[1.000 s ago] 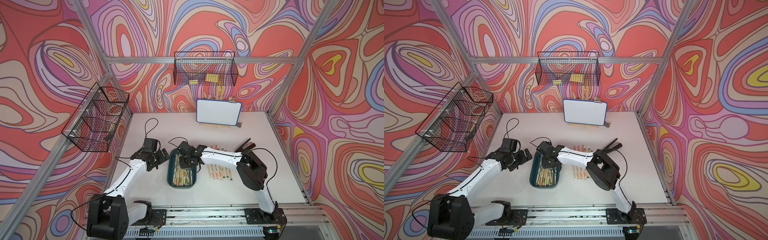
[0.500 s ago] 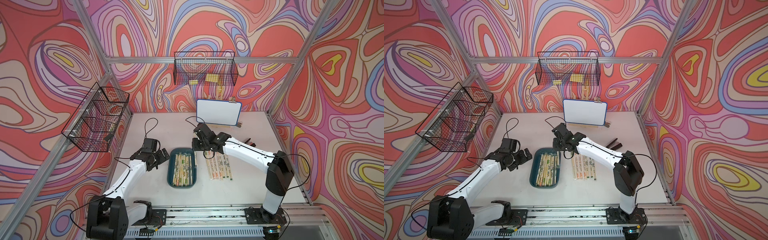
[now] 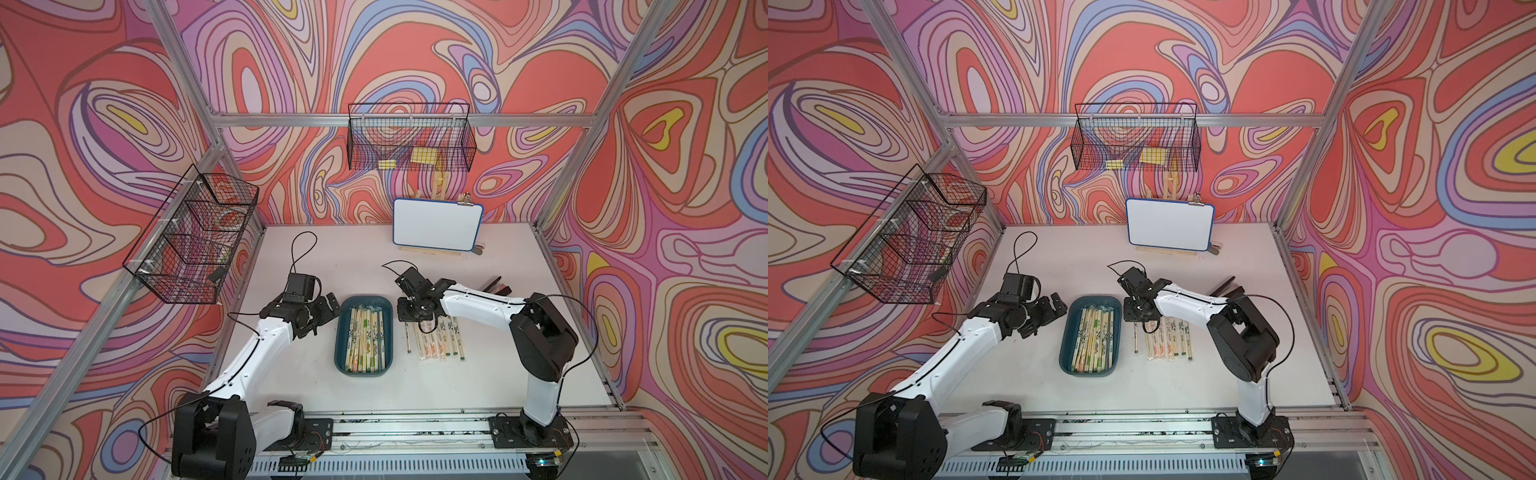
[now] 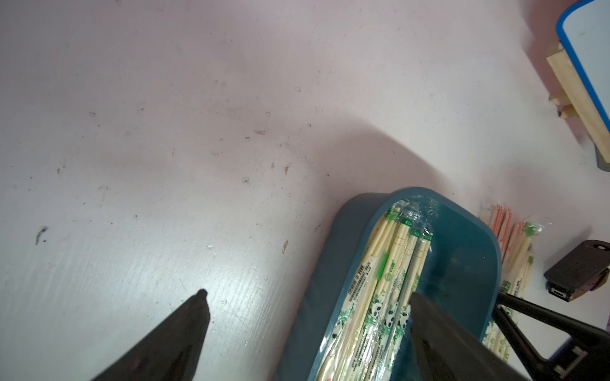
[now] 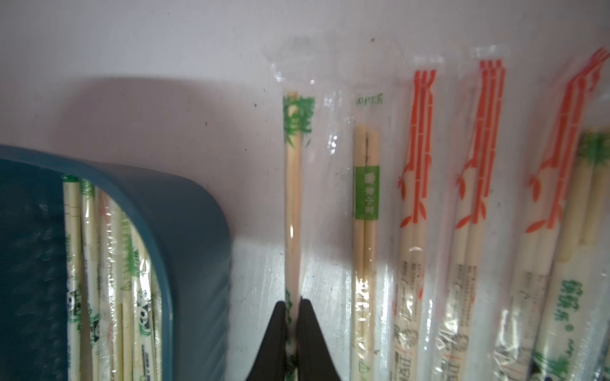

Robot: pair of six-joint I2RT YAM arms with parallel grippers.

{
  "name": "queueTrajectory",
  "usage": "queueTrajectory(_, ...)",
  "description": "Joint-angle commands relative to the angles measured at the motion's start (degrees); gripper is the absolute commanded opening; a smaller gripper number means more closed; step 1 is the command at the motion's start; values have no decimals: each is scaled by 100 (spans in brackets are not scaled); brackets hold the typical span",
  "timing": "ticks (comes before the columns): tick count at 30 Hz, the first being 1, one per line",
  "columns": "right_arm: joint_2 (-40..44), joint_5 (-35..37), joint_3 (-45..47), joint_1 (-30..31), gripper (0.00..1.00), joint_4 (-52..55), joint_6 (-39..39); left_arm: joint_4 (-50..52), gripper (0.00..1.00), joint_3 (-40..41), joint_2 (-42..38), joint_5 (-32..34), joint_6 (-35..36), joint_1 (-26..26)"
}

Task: Take the paired disposable chopsticks out of the storage box
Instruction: Place the paired disposable chopsticks at the center of the board, then move the storage box to the center of the board.

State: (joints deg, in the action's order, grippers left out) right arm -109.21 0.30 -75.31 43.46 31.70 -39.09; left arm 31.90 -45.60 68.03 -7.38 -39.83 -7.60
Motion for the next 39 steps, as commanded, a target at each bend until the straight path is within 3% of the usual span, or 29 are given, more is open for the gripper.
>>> queueTrajectory(1,-167,-72,40,7,3,-164,5,194,100,-146,-54,-11,54,-47)
queueTrajectory(14,-350,302,95,-4,8,11,130,150,100,-148,-8,-4,-6,-126)
queueTrajectory(20,-312,365,94,-20,25,81,142,153,100,-177,13,10,-11,-152)
queueTrajectory(25,-112,385,108,-25,30,143,134,145,100,-168,13,44,2,-152)
queueTrajectory(31,242,273,223,-13,45,130,66,192,100,-126,-65,182,8,-152)
queueTrajectory(39,343,89,225,352,51,110,-117,275,100,-124,-148,285,34,-147)
